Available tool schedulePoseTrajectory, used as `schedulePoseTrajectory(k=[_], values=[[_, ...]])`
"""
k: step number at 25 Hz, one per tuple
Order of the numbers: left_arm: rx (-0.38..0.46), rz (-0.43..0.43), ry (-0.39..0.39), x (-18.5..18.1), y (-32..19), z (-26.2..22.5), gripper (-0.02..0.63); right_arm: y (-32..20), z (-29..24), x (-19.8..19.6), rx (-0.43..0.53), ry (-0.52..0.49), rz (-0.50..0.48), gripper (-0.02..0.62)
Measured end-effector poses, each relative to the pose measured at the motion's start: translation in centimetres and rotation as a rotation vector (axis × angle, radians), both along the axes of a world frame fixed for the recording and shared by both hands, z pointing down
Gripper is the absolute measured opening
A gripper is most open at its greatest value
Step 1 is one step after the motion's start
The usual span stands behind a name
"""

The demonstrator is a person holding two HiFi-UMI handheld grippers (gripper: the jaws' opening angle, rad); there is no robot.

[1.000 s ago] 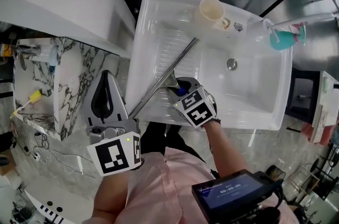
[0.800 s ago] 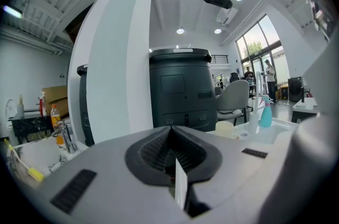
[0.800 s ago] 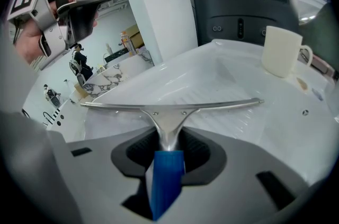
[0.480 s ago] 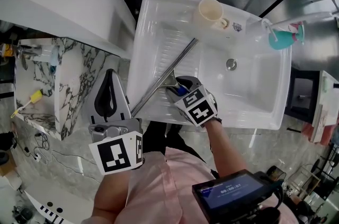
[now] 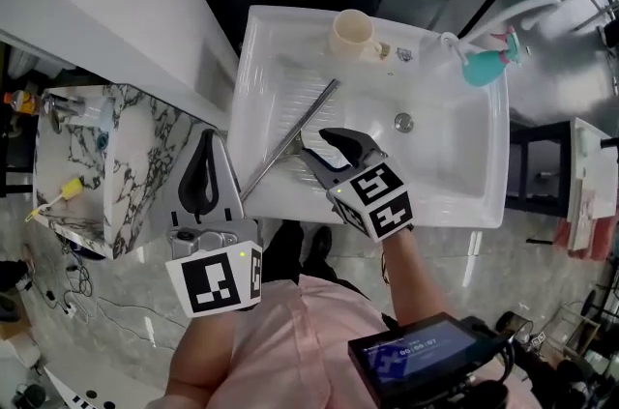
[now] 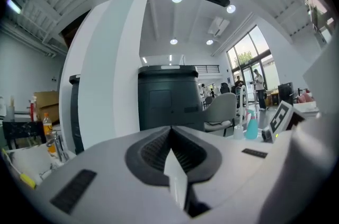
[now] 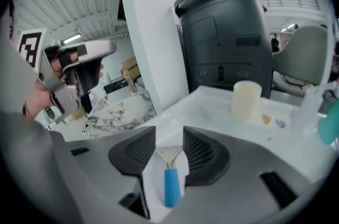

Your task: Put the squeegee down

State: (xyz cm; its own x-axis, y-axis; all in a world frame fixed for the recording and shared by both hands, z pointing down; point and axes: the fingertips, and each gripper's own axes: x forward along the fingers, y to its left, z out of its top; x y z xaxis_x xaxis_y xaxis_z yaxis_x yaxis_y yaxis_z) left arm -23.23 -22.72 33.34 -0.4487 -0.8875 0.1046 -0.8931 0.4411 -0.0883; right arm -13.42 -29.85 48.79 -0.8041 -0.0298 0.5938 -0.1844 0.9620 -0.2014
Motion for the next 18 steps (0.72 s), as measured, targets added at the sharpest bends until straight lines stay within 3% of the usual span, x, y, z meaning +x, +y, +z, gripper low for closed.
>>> schedulePoseTrajectory(k=[9, 12, 18], values=[[0.17, 0.059, -0.11, 3.5, -1.0, -9.5, 0.009, -2.6, -16.7, 3.2, 0.333, -0.342, 0.22, 0.039], [0.212, 0.085, -0.133, 4.9, -1.2, -11.9, 0.009, -2.8, -19.8, 4.6, 0.394, -0.394, 0.259, 0.002], [0.245, 0.127, -0.158, 7.3, -1.7, -13.7, 0.009, -3.4, -22.3, 7.0, 0.46, -0.423, 0.315, 0.0]])
